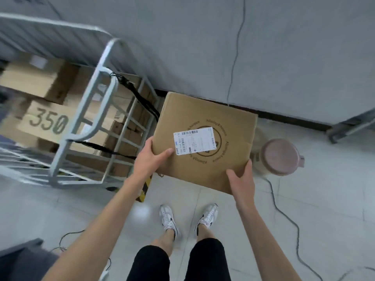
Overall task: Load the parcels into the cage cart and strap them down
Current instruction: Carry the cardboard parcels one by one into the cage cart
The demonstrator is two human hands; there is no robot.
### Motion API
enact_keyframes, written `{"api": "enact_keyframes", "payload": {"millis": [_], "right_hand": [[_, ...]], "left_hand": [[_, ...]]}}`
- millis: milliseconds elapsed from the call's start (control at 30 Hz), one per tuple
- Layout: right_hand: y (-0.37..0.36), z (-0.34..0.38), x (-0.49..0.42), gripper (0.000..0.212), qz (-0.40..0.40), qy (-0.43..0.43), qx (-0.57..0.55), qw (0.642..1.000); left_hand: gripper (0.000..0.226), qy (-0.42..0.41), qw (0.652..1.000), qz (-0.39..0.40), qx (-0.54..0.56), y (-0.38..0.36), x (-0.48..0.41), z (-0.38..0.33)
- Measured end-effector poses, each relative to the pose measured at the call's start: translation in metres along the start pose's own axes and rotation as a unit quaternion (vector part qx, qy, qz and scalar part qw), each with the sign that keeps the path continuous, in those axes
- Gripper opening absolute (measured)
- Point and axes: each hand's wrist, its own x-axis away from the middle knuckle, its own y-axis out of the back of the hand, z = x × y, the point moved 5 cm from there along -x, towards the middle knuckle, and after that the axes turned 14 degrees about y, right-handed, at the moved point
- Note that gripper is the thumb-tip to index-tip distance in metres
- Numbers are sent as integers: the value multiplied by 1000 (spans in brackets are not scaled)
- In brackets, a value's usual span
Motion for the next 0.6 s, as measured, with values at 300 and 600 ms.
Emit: {"api": "enact_keyframes", "payload": {"millis": [300, 600], "right_hand": [[-108, 138, 128, 81, 119, 201, -8, 972], [-295, 190, 299, 89, 256, 280, -1, 925]], "left_hand": [[97, 16, 973, -189, 133, 213, 130, 122], [65, 3, 908, -280, 311, 380, 208, 325]]}}
